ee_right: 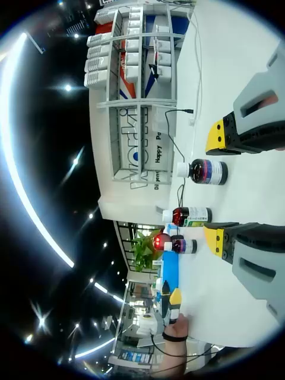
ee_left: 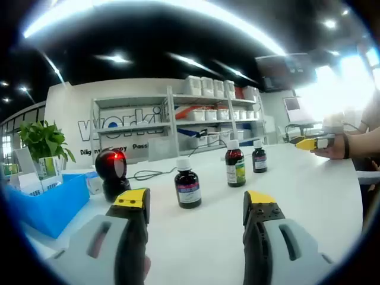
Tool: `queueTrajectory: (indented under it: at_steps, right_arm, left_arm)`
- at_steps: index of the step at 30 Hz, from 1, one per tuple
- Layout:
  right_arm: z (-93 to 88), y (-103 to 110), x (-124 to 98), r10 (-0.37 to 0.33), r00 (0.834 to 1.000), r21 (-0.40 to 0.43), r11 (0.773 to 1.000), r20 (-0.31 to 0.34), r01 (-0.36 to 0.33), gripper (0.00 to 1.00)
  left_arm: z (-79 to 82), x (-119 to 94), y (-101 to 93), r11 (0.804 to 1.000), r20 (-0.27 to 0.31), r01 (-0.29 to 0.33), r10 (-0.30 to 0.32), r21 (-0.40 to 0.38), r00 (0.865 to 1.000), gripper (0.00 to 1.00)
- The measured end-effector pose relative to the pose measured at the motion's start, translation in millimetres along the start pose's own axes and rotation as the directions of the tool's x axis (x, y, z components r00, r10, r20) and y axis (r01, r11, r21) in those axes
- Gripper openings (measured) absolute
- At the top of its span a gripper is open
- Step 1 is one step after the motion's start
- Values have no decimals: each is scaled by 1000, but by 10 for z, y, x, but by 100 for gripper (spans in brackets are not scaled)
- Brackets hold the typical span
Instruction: Rotate the medicine bottle to make it face forward pick up the medicine bottle inspect the drug traceability code place the medicine on the table
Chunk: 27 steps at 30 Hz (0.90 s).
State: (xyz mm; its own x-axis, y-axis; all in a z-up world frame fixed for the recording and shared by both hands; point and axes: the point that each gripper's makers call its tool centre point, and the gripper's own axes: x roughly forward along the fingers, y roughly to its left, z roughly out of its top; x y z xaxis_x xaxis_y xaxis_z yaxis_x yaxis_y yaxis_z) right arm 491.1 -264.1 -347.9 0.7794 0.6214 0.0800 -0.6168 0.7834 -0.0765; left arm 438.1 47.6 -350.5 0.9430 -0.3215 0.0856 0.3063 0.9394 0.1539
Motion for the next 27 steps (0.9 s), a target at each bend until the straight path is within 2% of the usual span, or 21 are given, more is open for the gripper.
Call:
queueTrajectory:
  at_steps: [3, 6, 8, 12, 17, 20, 21, 23, 24, 25, 26, 27]
  right_arm:
    - [2, -8, -2, -2, 1000, 4, 1000, 1, 2, 41]
    - [3, -1, -1, 0, 1000, 3, 1000, 1, 0, 41]
    - [1, 1, 0, 2, 1000, 2, 1000, 0, -2, 41]
    - [2, 5, -5, 5, 1000, 4, 1000, 1, -5, 36]
    - [8, -17, -6, -4, 1000, 8, 1000, 5, 4, 38]
    - [6, -15, -6, -4, 1000, 7, 1000, 4, 4, 38]
    - [6, -13, -5, -3, 1000, 7, 1000, 4, 3, 38]
    - [2, -11, -4, -2, 1000, 8, 1000, 2, 2, 38]
    - [4, -10, -4, -1, 1000, 8, 1000, 4, 1, 38]
    - [6, -7, -5, -1, 1000, 9, 1000, 4, 1, 38]
    - [5, -5, -4, 0, 1000, 8, 1000, 4, 0, 38]
    - [4, -1, -3, 2, 1000, 8, 1000, 3, -2, 39]
  left_arm:
    - [-67, 4, 21, 999, -29, -4, 3, -39, 1000, 57]
    - [-59, -6, 14, 999, -26, -8, 7, -49, 1000, 55]
    - [-61, -15, -6, 998, -26, -4, 2, -69, 1000, 51]
    - [-67, -15, -26, 998, -31, 0, -2, -70, 1000, 52]
    - [-72, -11, -19, 998, -41, -9, 6, -68, 999, 51]
    - [-112, 6, -19, 996, -66, -10, 4, -90, 998, 49]
    - [-144, 12, -60, 996, -83, 12, -20, -91, 996, 49]
    - [-243, 28, -134, 992, -135, 62, -76, -106, 988, 49]
    - [-332, 25, -103, 994, -186, 51, -68, -97, 980, 49]
    - [-347, 33, -81, 997, -194, 46, -56, -54, 979, 49]
    - [-322, 45, -75, 999, -178, 50, -52, -17, 983, 49]
    - [-312, 36, -94, 998, -169, 48, -52, -29, 984, 49]
